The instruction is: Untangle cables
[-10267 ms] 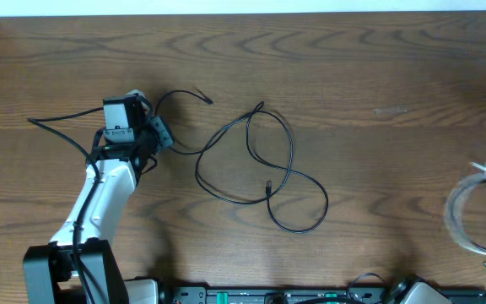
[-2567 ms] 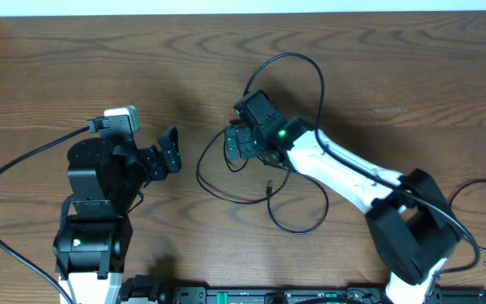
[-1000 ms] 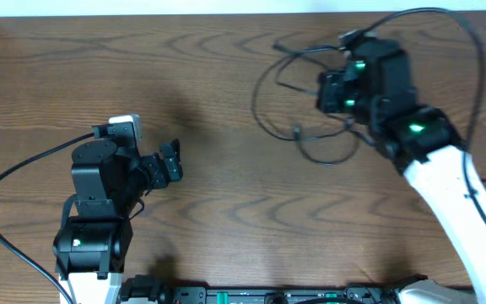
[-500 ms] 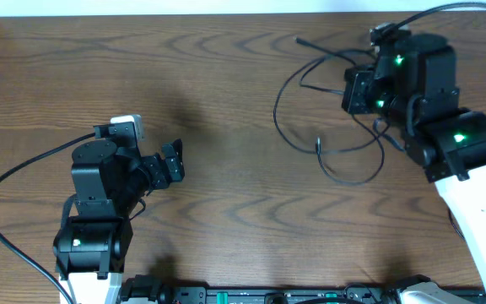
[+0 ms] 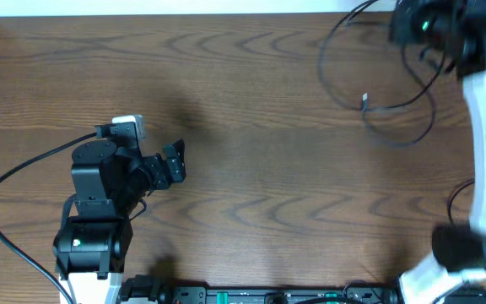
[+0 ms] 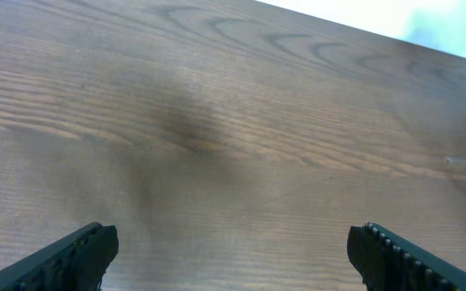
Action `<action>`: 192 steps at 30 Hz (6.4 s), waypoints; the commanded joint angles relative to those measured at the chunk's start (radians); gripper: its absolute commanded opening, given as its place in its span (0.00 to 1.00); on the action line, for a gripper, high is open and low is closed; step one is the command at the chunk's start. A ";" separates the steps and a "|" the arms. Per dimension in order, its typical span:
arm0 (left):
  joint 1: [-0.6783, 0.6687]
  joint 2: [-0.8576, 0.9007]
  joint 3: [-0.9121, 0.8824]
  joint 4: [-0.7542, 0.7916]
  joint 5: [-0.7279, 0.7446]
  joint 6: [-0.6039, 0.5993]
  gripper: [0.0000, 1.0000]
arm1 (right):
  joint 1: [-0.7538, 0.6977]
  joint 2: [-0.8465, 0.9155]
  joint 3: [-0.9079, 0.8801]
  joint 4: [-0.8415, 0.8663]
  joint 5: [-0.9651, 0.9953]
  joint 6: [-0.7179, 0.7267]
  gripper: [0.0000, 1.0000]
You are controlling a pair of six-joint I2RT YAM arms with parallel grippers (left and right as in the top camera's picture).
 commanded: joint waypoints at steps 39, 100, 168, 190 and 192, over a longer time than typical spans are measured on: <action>0.003 -0.002 -0.007 0.035 0.141 0.026 0.97 | -0.693 0.502 0.339 -0.058 -0.049 0.015 0.01; 0.002 -0.001 -0.008 -0.057 0.261 0.079 0.97 | -0.700 0.613 0.340 -0.140 0.247 0.290 0.99; 0.003 -0.195 -0.008 -0.108 0.073 0.149 0.97 | -0.212 -0.861 -1.104 0.181 0.122 0.066 0.99; 0.002 -0.347 -0.031 -0.235 -0.048 0.135 0.97 | 0.029 -1.286 -1.537 0.394 0.236 0.153 0.99; 0.002 -0.378 -0.039 -0.236 -0.048 0.115 0.97 | 0.029 -1.302 -1.536 0.393 0.233 0.140 0.99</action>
